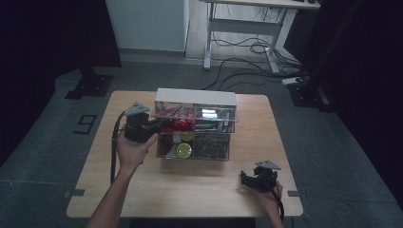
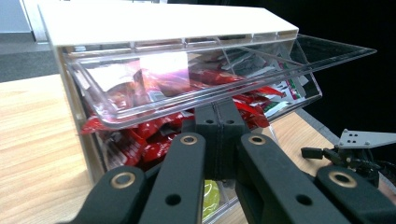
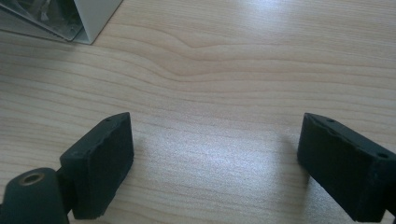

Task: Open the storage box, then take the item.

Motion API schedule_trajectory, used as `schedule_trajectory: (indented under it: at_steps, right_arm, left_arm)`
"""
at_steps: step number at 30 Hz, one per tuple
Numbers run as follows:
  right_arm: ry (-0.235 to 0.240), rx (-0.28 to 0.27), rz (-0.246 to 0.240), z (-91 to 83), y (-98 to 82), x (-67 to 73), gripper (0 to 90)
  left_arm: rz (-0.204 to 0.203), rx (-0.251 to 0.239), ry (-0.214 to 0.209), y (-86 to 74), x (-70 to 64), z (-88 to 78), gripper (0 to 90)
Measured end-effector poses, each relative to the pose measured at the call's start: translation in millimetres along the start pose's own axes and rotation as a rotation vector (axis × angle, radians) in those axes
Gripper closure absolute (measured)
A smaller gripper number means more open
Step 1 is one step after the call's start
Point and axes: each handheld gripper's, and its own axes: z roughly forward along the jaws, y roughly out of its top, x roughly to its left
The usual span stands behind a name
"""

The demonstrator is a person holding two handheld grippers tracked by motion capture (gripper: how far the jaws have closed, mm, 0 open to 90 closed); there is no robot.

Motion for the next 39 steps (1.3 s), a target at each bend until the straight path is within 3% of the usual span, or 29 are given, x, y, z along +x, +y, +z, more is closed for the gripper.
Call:
schedule_trajectory:
  at_steps: [4,9,20,39]
  right_arm:
    - [0.002,0.000,-0.003,-0.1,0.0,-0.4,10.9]
    - [0.002,-0.001,-0.003,0.1,0.1,-0.6,11.1]
    - [-0.001,-0.004,0.002,0.2,0.3,-0.8,12.0]
    - [0.013,-0.011,-0.007,-3.5,2.0,2.3,17.5]
  left_arm:
    - [-0.021,-0.020,-0.013,5.4,4.8,-1.4,90.0]
    - [-0.008,-0.027,-0.005,7.0,4.0,0.0,90.0]
    - [-0.023,-0.043,-0.011,13.0,7.2,0.7,90.0]
    - [-0.011,-0.027,-0.014,16.2,3.7,4.0,90.0]
